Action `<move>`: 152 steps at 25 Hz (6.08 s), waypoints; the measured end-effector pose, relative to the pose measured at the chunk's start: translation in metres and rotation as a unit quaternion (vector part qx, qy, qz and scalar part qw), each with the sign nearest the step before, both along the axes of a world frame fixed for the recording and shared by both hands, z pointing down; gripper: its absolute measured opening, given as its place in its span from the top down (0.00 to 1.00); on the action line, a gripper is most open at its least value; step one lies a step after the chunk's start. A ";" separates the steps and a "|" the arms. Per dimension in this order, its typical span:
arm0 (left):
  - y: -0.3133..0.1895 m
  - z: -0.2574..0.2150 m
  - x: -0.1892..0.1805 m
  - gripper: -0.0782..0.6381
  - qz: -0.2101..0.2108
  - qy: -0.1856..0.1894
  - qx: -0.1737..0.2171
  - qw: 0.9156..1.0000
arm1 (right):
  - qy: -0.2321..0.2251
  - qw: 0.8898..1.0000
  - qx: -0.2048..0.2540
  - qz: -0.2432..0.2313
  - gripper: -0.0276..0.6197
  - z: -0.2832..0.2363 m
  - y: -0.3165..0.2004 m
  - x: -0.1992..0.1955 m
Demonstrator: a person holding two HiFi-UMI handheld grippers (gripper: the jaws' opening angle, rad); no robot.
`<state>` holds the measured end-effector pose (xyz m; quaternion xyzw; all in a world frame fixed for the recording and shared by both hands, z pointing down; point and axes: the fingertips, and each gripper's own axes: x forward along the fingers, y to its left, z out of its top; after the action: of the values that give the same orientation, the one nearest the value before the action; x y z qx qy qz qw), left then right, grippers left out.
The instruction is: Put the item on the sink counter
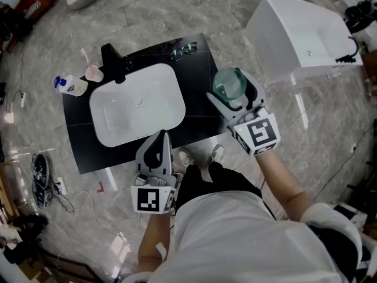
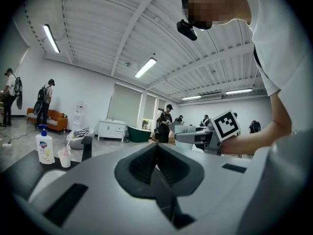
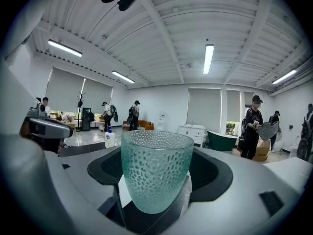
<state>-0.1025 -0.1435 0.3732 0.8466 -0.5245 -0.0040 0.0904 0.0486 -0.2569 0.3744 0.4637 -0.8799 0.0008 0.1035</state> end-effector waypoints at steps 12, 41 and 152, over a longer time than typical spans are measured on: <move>0.000 0.006 -0.005 0.89 -0.013 -0.005 -0.010 1.000 | 0.004 1.000 -0.008 -0.007 0.33 0.019 -0.014 -0.004; 0.000 0.023 -0.006 0.89 -0.034 -0.010 -0.026 0.999 | 0.015 0.999 -0.018 -0.024 0.33 0.063 -0.030 -0.015; -0.033 0.117 -0.008 0.89 -0.060 0.031 -0.088 0.994 | 0.029 0.998 -0.042 -0.044 0.33 0.208 -0.118 -0.059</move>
<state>-0.1107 -0.1765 0.4903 0.8019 -0.5695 0.0107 0.1805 -0.0103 -0.3746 0.5826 0.4200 -0.8952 0.0196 0.1478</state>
